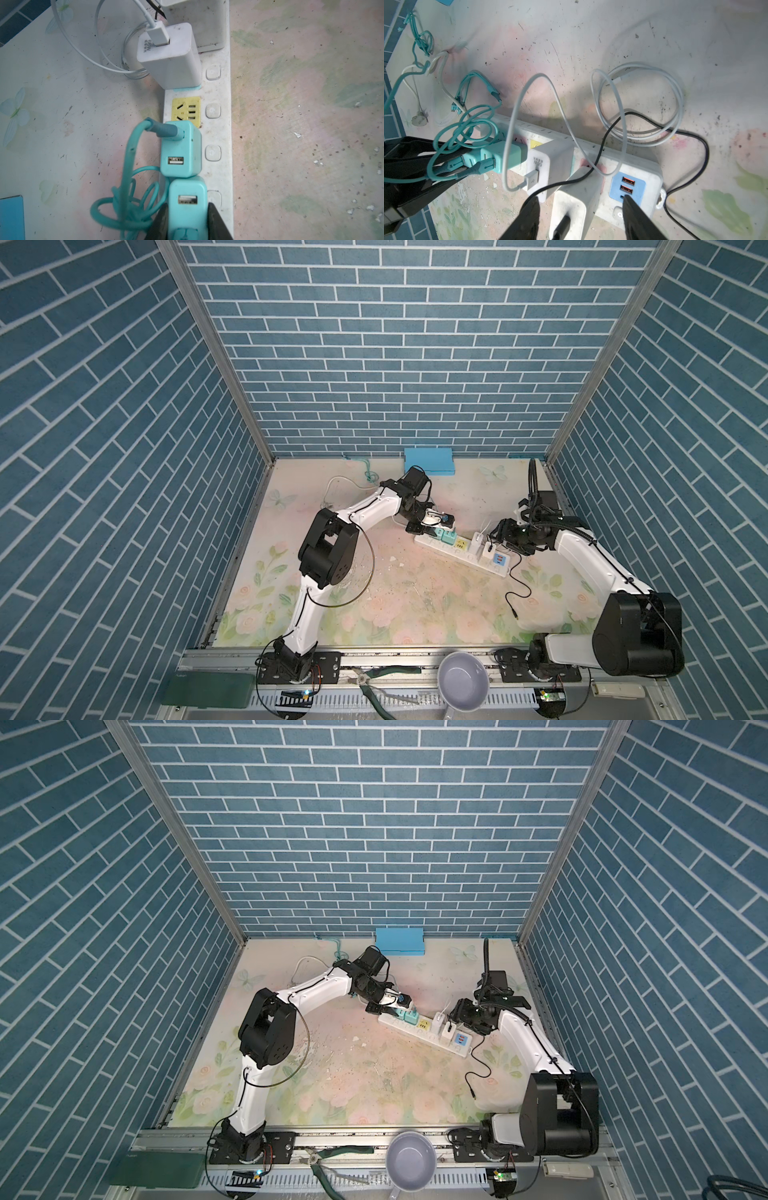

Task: Insert plugs into power strip
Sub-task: Insert the plug into the socket.

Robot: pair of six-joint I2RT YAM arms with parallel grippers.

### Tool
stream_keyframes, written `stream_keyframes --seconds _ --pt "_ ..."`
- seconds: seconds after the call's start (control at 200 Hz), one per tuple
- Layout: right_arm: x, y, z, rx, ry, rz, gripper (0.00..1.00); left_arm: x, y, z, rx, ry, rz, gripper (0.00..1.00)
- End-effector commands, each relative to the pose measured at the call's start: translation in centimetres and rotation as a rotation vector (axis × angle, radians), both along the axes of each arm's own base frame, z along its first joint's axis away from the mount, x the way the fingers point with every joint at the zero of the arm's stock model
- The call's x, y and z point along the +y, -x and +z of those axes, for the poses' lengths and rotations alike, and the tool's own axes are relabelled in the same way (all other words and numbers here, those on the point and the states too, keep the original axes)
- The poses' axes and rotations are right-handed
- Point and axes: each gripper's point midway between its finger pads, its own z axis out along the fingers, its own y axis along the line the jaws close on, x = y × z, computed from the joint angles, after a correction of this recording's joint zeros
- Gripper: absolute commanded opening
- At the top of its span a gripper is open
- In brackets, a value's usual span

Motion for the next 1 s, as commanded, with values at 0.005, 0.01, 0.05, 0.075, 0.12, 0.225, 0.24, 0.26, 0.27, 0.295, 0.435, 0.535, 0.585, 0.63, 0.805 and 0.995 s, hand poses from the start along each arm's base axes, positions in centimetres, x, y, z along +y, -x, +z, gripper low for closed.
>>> stream_keyframes --seconds 0.005,0.01,0.05,0.075,0.12,0.225,0.24,0.26,0.27,0.295,0.435,0.535,0.585,0.63,0.805,0.995 --pt "-0.1 0.6 0.3 -0.007 0.002 0.010 0.63 -0.3 1.5 -3.1 0.070 -0.100 -0.033 0.00" --pt "-0.1 0.6 0.3 -0.008 0.001 0.009 0.63 -0.2 1.5 -3.2 0.072 -0.105 -0.033 0.00" --pt "-0.1 0.6 0.4 -0.012 -0.002 0.006 0.63 0.0 1.4 -3.8 0.086 -0.142 -0.033 0.00" --pt "-0.1 0.6 0.4 -0.017 -0.003 0.006 0.63 0.2 1.4 -4.1 0.089 -0.160 -0.034 0.00" --pt "0.0 0.6 0.3 -0.018 -0.005 0.006 0.63 0.3 1.2 -4.7 0.078 -0.176 -0.030 0.00" --pt "-0.1 0.8 0.3 -0.018 0.000 0.009 0.63 0.2 1.1 -5.3 0.062 -0.168 -0.024 0.00" --pt "-0.1 0.8 0.3 -0.018 0.000 0.008 0.63 0.1 1.2 -5.4 0.066 -0.165 -0.026 0.00" --pt "-0.2 0.8 0.3 -0.020 0.001 0.008 0.63 0.1 1.4 -5.4 0.075 -0.166 -0.028 0.00" --pt "-0.2 0.8 0.4 -0.023 0.001 0.007 0.63 0.1 1.5 -5.5 0.079 -0.168 -0.030 0.00" --pt "-0.2 0.9 0.5 -0.025 0.002 0.007 0.63 0.1 1.7 -5.6 0.094 -0.179 -0.032 0.00" --pt "-0.2 0.8 0.8 -0.038 -0.002 0.006 0.63 0.6 2.7 -6.8 0.153 -0.286 -0.048 0.00" --pt "-0.1 0.6 0.8 -0.037 -0.008 0.010 0.63 1.0 3.2 -7.5 0.224 -0.342 -0.050 0.00" --pt "0.0 0.6 0.8 -0.033 -0.009 0.012 0.64 1.1 3.4 -7.7 0.235 -0.354 -0.050 0.00" --pt "-0.1 0.6 0.7 -0.032 -0.004 0.011 0.64 1.1 3.1 -7.9 0.221 -0.357 -0.041 0.00" --pt "-0.6 0.5 1.2 -0.058 0.030 0.009 0.65 0.5 1.9 -7.3 0.166 -0.310 0.041 0.21" --pt "-0.8 0.8 2.3 -0.102 0.040 0.009 0.87 0.5 1.4 -6.8 0.111 -0.247 0.104 0.99"
